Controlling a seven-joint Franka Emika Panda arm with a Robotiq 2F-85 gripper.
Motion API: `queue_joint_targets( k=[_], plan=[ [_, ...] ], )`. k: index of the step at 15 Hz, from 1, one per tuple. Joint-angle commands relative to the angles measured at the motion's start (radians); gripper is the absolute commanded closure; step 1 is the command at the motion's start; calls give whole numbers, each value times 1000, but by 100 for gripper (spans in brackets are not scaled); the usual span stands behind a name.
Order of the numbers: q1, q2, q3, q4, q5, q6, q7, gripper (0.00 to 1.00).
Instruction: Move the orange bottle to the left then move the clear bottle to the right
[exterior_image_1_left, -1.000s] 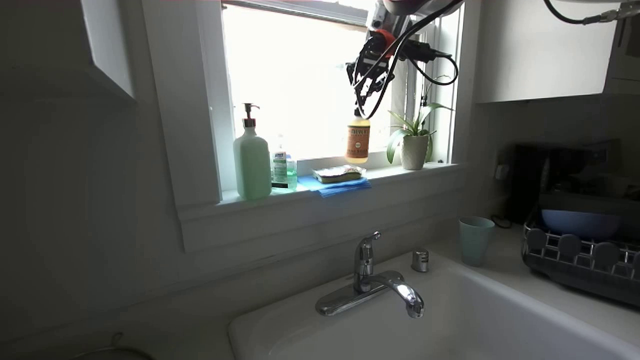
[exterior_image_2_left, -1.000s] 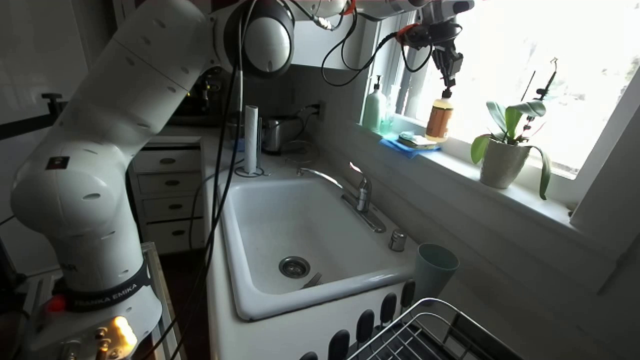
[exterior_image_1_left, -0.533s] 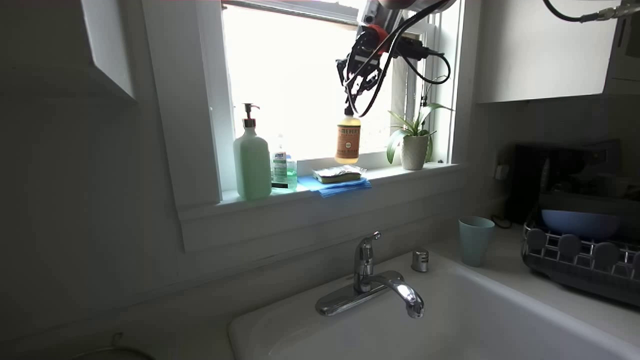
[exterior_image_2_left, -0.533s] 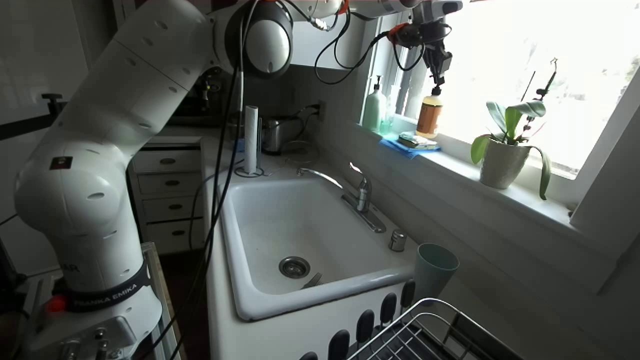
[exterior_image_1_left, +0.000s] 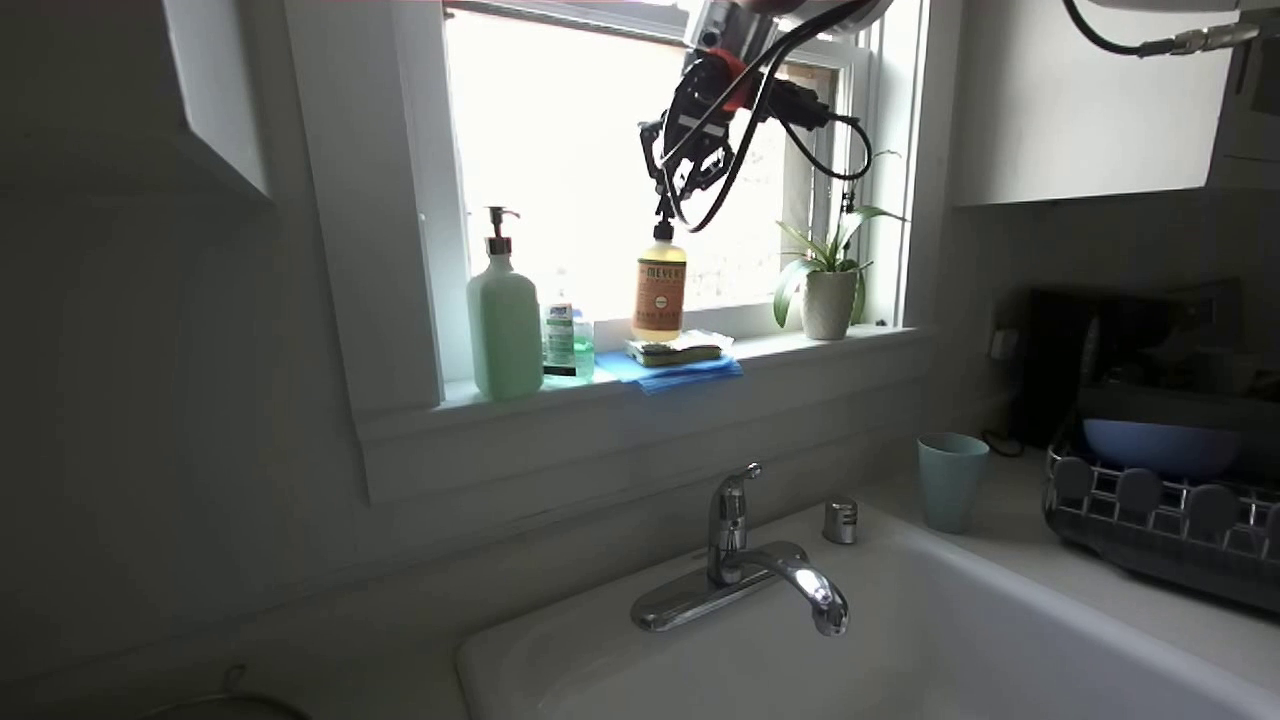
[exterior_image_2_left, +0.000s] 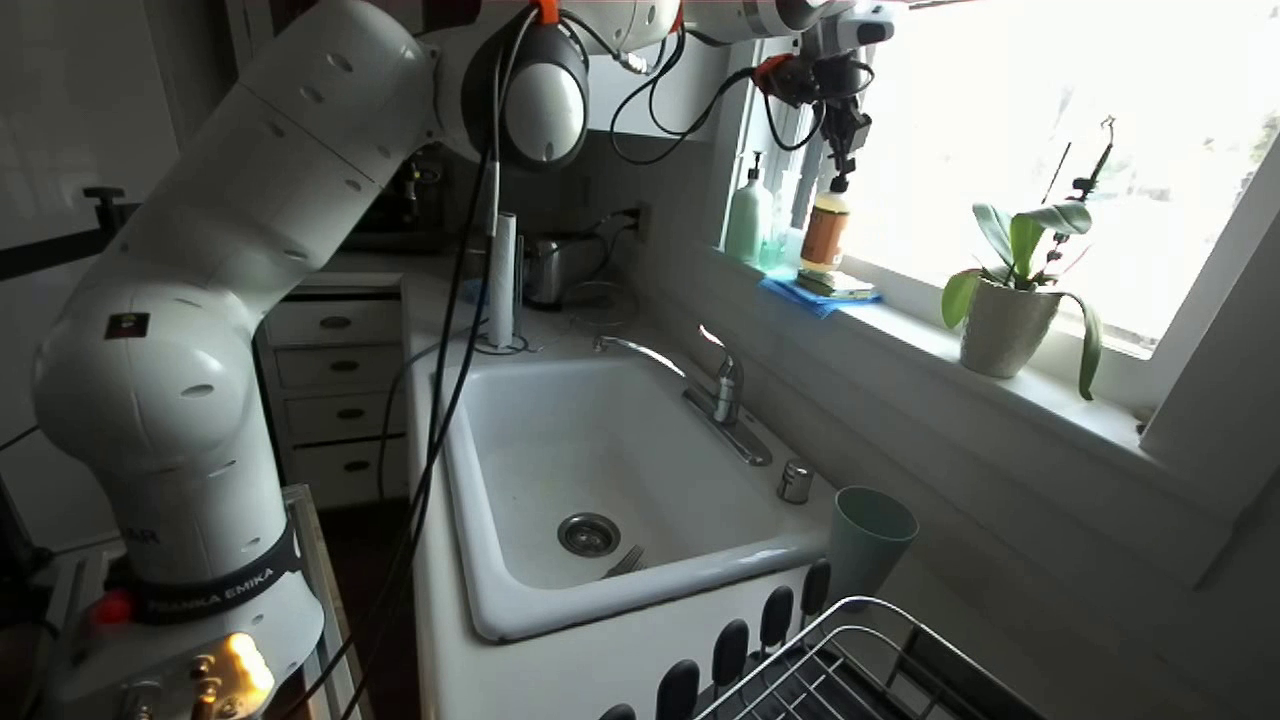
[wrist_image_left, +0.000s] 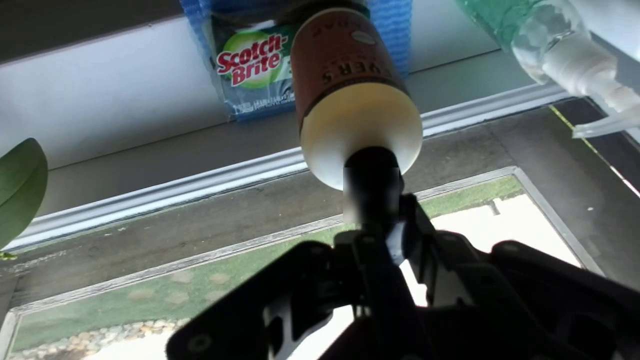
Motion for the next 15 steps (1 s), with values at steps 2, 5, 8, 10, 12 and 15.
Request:
queue_joint_targets(
  k=[2,5,8,10,12,15],
  plan=[
    [-3,53,43,102,48,1,-19,96],
    [-5,71,62,115,64,9,-19,96],
    [-7,90,77,130,80,8,-17,96],
    [-7,101,83,136,87,10,-20,96],
    [-9,109,88,141,93,8,-23,96],
    [-4,113,75,147,73,11,-31,96]
  ],
)
